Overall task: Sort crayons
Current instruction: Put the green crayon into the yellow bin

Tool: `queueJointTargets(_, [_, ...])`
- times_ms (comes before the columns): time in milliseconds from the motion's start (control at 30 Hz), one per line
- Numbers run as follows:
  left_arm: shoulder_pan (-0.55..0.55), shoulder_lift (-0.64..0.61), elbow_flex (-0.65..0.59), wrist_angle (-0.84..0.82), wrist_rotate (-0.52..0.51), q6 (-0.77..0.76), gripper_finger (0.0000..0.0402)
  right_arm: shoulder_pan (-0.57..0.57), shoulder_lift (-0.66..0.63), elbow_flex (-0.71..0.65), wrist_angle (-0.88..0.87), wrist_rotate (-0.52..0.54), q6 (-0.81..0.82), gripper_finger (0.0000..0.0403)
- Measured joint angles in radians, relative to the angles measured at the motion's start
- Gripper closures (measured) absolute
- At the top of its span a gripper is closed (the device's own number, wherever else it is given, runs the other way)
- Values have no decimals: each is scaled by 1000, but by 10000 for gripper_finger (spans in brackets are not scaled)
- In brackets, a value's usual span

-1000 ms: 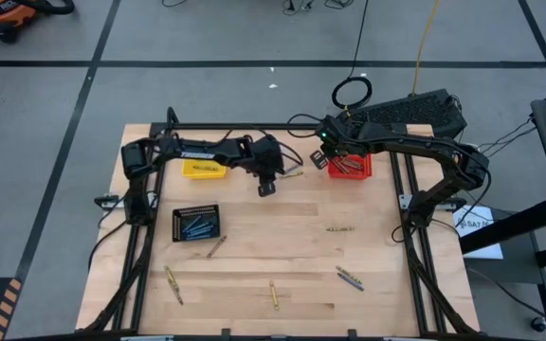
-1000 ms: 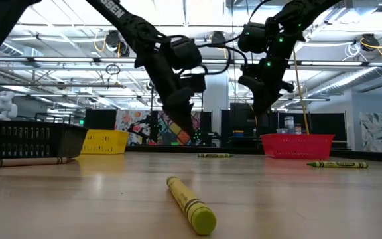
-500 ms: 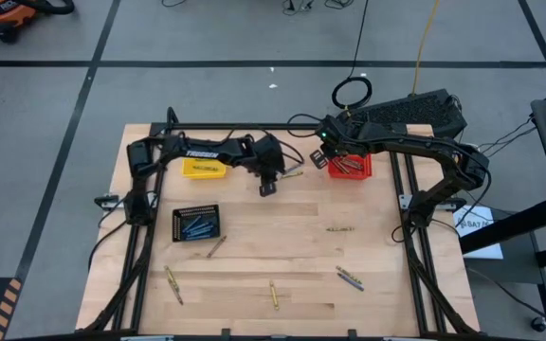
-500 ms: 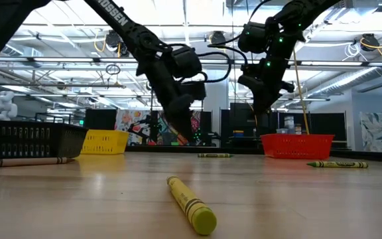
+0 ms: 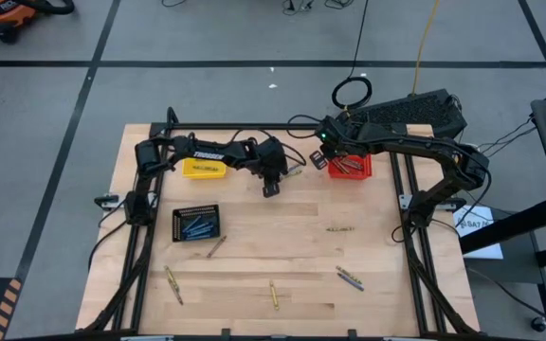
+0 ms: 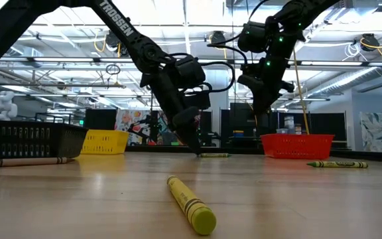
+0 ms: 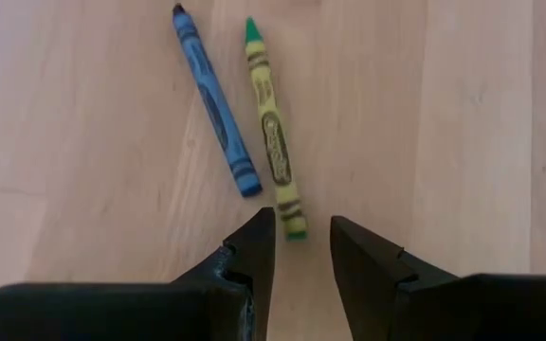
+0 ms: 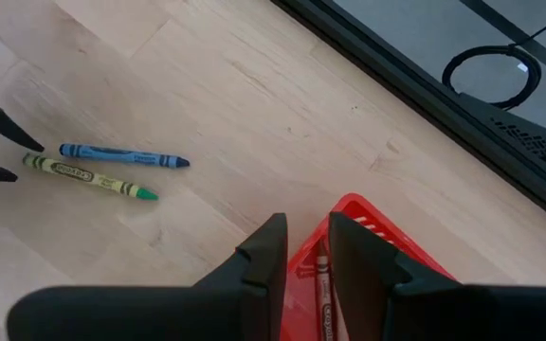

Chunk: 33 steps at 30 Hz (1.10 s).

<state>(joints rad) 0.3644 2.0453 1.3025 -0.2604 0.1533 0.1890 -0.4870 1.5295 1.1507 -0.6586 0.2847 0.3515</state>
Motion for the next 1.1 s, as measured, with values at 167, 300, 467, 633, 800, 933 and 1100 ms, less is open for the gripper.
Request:
queueJointTargets(167, [0, 0, 0, 14, 14, 0, 295, 0, 0, 0, 1, 0, 0, 335])
queueJointTargets(300, [0, 13, 0, 64, 17, -36, 295, 0, 0, 0, 1, 0, 0, 335])
queueJointTargets(467, [-6, 34, 0, 71, -8, -51, 295, 3, 0, 0, 0, 0, 0, 335])
queueJointTargets(633, [-11, 34, 1, 64, -34, -51, 295, 7, 0, 0, 0, 0, -4, 335])
queueJointTargets(800, [-14, 34, 1, 57, -45, -51, 315, 8, 0, 0, 0, 0, -6, 335])
queueJointTargets(933, [-17, 33, 1, 49, -55, -51, 350, 8, 0, 0, 0, 0, -22, 335])
queueJointTargets(1100, [-28, 32, 1, 46, -71, -51, 392, 7, 0, 0, 0, 0, -23, 335])
